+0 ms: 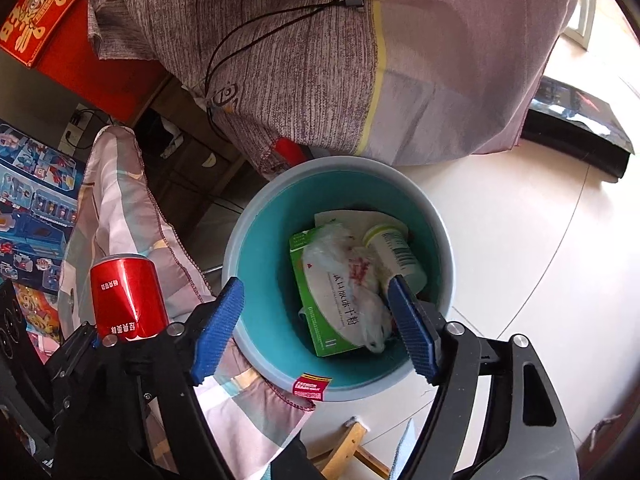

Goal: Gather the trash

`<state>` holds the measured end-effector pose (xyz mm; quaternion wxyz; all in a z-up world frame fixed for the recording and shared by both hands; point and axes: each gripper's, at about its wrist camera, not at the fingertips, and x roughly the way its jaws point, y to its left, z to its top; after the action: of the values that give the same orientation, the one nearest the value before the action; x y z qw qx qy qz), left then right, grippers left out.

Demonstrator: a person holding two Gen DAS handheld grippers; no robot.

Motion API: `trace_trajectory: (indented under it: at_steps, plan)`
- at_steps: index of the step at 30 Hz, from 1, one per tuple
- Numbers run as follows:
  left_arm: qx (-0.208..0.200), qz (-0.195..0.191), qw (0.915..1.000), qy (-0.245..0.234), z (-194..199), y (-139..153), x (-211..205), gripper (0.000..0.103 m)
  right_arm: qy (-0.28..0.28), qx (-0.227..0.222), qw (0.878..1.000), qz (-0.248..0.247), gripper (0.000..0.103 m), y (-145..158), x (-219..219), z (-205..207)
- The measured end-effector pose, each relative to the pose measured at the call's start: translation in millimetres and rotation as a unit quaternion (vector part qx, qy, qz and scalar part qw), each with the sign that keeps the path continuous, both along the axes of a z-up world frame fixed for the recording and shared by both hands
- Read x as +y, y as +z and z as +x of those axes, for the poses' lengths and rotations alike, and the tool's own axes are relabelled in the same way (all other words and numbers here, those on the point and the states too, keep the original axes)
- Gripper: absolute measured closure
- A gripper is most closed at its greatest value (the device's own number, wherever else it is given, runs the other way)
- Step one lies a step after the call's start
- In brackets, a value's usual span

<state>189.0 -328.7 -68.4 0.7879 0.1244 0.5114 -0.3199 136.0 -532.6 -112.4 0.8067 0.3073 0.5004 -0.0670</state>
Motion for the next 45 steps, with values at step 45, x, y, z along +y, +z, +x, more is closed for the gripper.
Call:
trace_trajectory:
  at_steps: [45]
  plan:
    - [0.025,0.032,0.9991,-0.015,-19.7,-27.4,-31.4,0.008,-0.013,0.007,0.998,-0.062,0.015,24.5,-5.4,-27.7]
